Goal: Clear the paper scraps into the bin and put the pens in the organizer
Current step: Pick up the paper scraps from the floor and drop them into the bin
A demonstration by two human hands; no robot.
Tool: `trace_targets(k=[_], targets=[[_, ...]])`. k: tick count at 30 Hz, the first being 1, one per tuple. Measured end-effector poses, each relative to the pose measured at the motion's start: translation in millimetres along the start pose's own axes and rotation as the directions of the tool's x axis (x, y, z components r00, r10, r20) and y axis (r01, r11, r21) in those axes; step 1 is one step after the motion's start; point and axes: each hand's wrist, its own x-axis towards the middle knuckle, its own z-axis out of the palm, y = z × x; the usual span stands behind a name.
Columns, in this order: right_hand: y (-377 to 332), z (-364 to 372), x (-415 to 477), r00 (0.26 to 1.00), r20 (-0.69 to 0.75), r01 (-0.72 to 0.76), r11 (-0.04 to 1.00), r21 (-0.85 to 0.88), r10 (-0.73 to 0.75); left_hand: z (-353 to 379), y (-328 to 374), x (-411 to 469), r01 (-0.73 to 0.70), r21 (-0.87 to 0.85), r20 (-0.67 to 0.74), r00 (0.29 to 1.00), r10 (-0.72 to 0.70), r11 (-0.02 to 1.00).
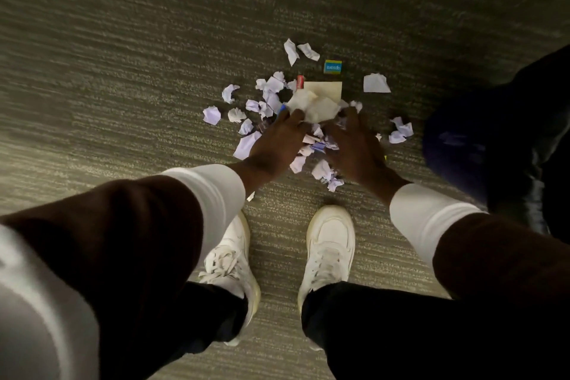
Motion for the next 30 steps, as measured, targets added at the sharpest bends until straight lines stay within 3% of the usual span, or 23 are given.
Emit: trace_targets(k=[10,16,20,25,28,30], targets=[[-22.0,-63.5,-45.2,0.979,-0.15,-0.102,0.966,0.239,0.14,-66.3,37.2,-47.4,0.239,-0.341,-0.034,0.963,-0.266,0.909],[-46.4,-149.2,-104.7,0.901,-0.289,-0.202,0.904,0.377,0.322,-141.9,88.8,-85.8,0.217,-0.456,-0.234,0.906,-0.351,0.863],[-52.3,-209.6,-141.8,0.777,-0.408,-0.29,0.847,0.445,0.48,-206.2,144.0,-94.8,0.127,-0.573,-0.339,0.862,-0.376,0.81],[-23.2,-265.1,-184.3,0.558,-0.475,-0.401,0.722,0.563,0.68,-260.3,225.1,-90.9,-0.031,-0.664,-0.376,0.878,-0.298,0.747],[8.9,-276.5,-200.5,0.448,-0.41,-0.531,0.606,0.593,0.794,-276.3,262.6,-80.0,-0.085,-0.69,-0.366,0.898,-0.244,0.719],[31.3,-277.4,-208.6,0.377,-0.306,-0.558,0.478,0.678,0.874,-277.7,281.3,-69.2,-0.043,-0.714,-0.292,0.925,-0.242,0.699]])
